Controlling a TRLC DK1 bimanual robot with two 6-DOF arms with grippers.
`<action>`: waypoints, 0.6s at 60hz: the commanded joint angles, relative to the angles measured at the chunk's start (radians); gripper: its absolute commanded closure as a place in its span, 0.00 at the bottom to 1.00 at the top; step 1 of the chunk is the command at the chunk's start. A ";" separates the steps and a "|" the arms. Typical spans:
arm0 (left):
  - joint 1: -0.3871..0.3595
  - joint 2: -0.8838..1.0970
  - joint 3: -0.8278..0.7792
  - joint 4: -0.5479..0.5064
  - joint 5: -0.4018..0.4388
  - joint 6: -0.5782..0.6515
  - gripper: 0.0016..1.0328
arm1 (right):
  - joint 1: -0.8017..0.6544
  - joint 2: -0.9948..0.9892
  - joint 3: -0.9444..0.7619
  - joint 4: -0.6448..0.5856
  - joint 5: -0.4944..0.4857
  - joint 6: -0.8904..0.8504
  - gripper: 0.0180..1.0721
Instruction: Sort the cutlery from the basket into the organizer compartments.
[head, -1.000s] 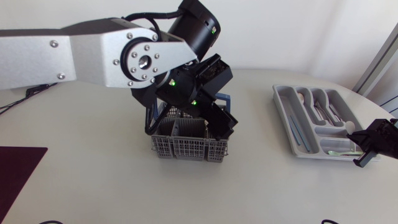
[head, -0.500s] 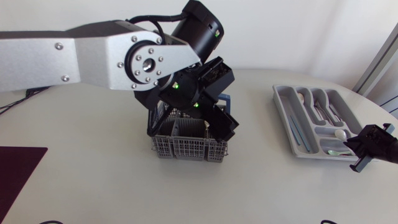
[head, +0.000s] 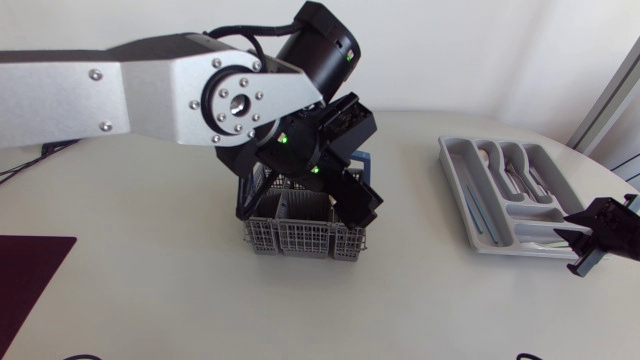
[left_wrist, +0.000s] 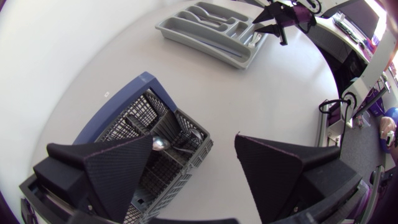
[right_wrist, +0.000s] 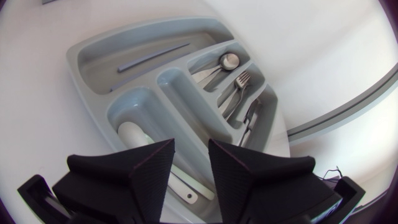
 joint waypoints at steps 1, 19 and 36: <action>-0.011 0.026 -0.010 -0.012 -0.010 0.007 0.13 | 0.001 -0.052 -0.018 -0.015 -0.014 0.040 0.43; -0.034 0.097 0.061 -0.078 -0.019 -0.047 0.18 | 0.007 -0.187 0.010 -0.204 -0.046 0.165 0.20; -0.008 0.213 0.194 -0.159 -0.002 -0.134 0.34 | 0.102 -0.386 -0.041 -0.330 -0.039 0.266 0.18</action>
